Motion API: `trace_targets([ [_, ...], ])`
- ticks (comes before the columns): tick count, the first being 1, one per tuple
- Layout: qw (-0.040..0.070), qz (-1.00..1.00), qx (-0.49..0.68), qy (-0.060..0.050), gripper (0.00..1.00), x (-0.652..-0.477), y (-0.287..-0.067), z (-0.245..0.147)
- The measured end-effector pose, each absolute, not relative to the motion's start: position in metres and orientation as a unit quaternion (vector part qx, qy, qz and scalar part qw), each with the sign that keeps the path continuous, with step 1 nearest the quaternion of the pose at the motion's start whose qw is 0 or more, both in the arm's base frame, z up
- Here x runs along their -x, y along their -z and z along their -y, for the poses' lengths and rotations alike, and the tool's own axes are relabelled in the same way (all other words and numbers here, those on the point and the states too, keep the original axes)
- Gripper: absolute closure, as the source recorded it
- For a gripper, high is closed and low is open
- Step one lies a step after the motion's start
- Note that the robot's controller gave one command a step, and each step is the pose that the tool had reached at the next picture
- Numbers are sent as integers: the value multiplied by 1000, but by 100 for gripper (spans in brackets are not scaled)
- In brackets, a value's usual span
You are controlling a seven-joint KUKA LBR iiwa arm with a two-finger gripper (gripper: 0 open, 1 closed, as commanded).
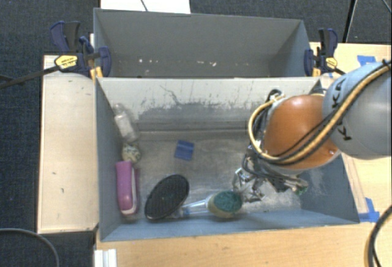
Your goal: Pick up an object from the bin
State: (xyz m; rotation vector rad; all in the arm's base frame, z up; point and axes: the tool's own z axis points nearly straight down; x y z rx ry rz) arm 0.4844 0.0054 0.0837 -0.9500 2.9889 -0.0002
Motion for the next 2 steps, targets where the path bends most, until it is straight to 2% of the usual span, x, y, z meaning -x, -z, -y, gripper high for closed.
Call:
trace_targets([
  [1,3,-953,304,0,0,-485,-84,-6],
  [2,3,-945,328,-1,0,-483,-93,-62],
])
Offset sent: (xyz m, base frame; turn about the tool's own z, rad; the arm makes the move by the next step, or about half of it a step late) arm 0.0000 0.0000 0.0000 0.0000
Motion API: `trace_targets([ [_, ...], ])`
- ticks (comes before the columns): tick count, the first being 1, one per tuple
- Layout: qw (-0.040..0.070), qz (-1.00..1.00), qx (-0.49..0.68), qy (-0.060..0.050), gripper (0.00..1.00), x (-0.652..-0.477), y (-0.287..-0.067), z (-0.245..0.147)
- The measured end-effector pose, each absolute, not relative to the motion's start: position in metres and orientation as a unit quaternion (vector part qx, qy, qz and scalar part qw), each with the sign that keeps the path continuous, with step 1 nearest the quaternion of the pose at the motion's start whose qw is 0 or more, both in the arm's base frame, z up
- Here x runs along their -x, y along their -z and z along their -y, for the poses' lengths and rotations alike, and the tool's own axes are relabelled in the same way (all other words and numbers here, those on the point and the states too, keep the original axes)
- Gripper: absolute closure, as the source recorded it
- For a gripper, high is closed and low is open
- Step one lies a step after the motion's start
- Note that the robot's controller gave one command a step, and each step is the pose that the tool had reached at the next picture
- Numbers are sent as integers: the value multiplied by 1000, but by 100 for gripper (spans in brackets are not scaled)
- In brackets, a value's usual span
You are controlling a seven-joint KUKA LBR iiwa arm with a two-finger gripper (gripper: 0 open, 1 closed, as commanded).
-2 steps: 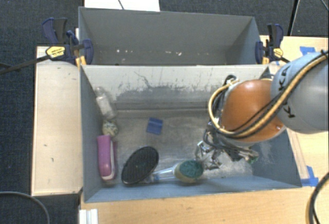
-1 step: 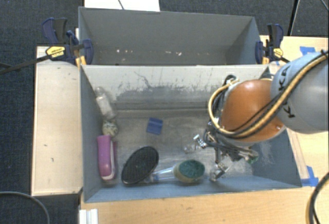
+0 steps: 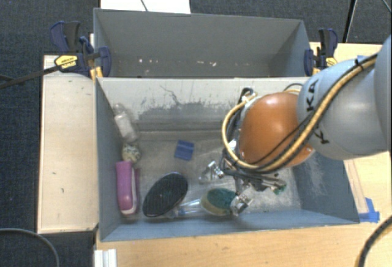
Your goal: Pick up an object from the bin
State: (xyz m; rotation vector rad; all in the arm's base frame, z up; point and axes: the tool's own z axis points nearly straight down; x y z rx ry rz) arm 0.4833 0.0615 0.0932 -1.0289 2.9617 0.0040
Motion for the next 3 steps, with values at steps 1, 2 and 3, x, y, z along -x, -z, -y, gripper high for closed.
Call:
trace_targets([
  [1,3,-945,327,0,100,-484,-93,-58],
  [2,6,-946,325,1,100,-493,-276,-56],
  [3,3,-866,500,1,100,-484,-276,-43],
])
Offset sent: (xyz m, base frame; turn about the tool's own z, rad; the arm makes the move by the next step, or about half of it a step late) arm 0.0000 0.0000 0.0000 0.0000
